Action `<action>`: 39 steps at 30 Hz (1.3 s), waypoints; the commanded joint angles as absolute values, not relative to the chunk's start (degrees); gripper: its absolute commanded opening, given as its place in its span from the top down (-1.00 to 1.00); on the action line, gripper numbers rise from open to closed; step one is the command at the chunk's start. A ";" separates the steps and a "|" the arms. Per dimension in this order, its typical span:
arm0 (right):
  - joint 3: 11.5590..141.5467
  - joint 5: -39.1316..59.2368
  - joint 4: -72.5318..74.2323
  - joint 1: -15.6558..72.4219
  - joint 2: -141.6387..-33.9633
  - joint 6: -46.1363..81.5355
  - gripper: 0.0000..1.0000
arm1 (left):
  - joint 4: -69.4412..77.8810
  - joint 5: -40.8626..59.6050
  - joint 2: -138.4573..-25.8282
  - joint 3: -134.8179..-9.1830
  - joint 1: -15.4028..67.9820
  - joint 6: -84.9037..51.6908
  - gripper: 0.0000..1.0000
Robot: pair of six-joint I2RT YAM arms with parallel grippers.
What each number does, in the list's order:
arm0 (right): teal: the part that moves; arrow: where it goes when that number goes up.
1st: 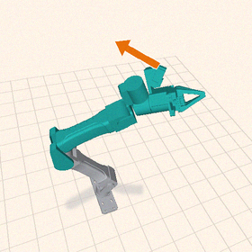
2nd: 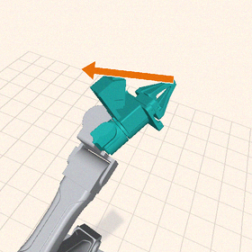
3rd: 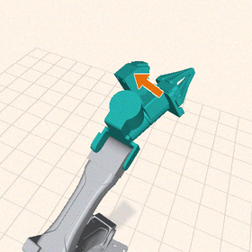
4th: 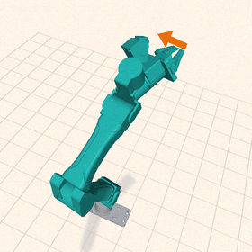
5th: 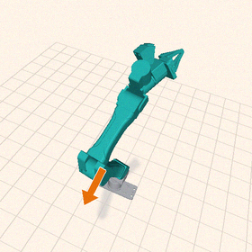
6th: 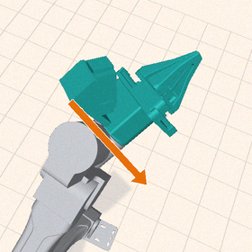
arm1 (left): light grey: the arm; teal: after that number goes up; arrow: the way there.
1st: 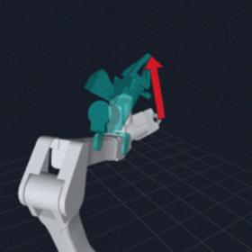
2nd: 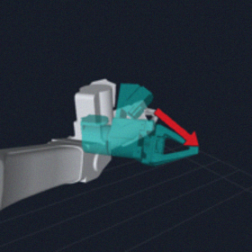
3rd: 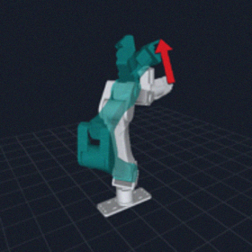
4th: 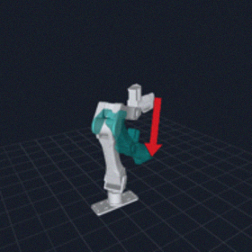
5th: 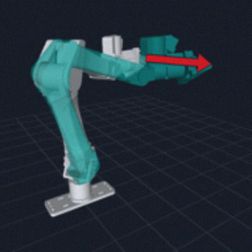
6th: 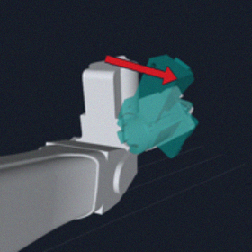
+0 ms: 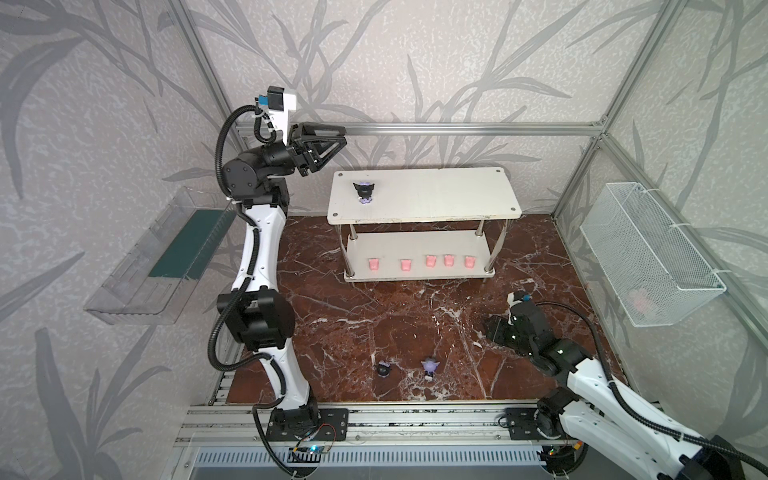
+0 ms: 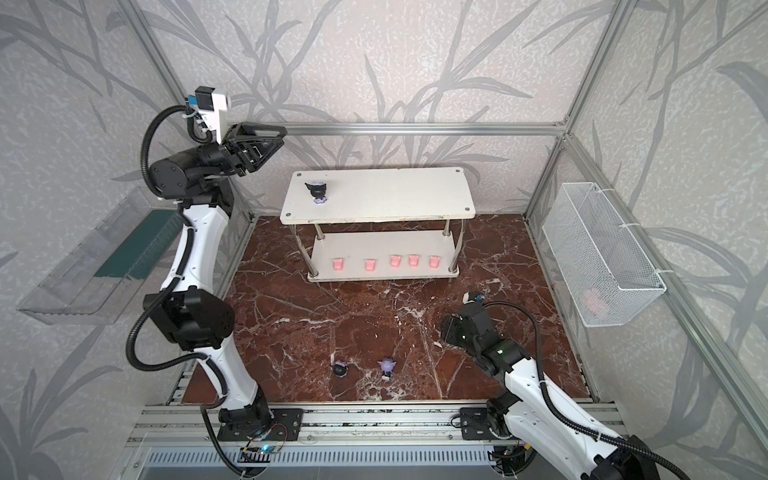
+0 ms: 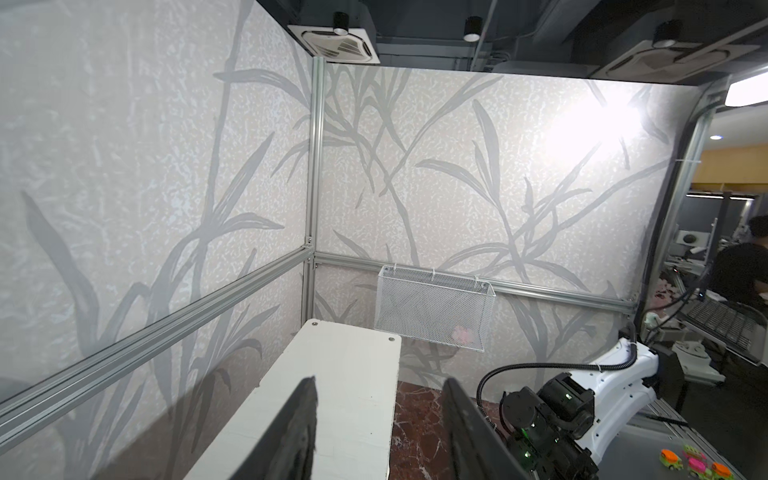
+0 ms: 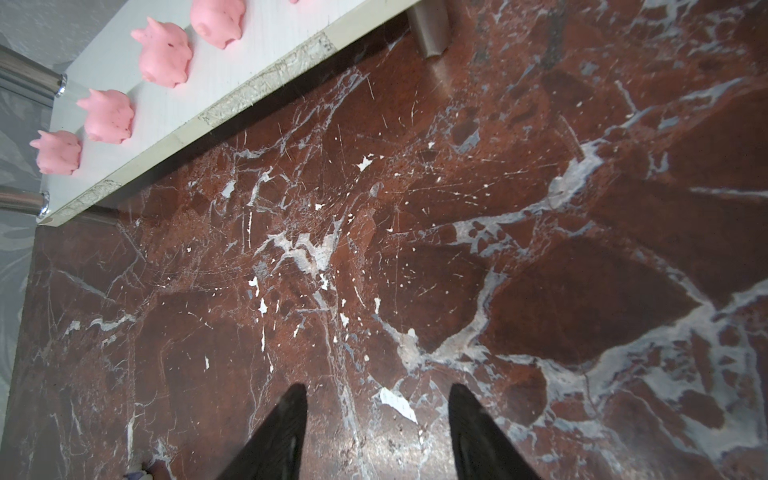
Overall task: Place and organize the plastic toys onto the shelf
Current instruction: 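Open the left gripper to set the figure on the top board and lift away, then lower the left arm toward the floor while the right gripper reaches a purple figure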
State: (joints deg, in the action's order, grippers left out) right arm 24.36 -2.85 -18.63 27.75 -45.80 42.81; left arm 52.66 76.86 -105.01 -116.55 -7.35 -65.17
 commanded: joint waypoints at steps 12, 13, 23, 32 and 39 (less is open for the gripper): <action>24.52 -1.21 -18.70 27.60 -42.03 41.33 -0.13 | 6.99 46.81 -66.73 -85.41 -5.58 -22.76 -0.28; 24.55 -0.99 -18.72 27.60 -41.93 41.07 -0.13 | 6.58 45.18 -63.82 -82.63 -5.42 -23.13 -0.31; 25.49 6.23 -16.36 28.80 -44.66 37.02 -0.18 | -3.16 33.69 -39.33 -60.34 -5.26 -27.78 -0.51; 26.34 6.98 -18.13 40.13 -42.60 30.54 -0.26 | -15.82 33.71 -23.46 -44.79 -5.14 -31.38 -0.49; 30.04 -1.17 -20.96 55.35 -50.34 31.37 -0.35 | -17.46 28.38 -16.58 -35.09 -3.25 -32.85 -0.49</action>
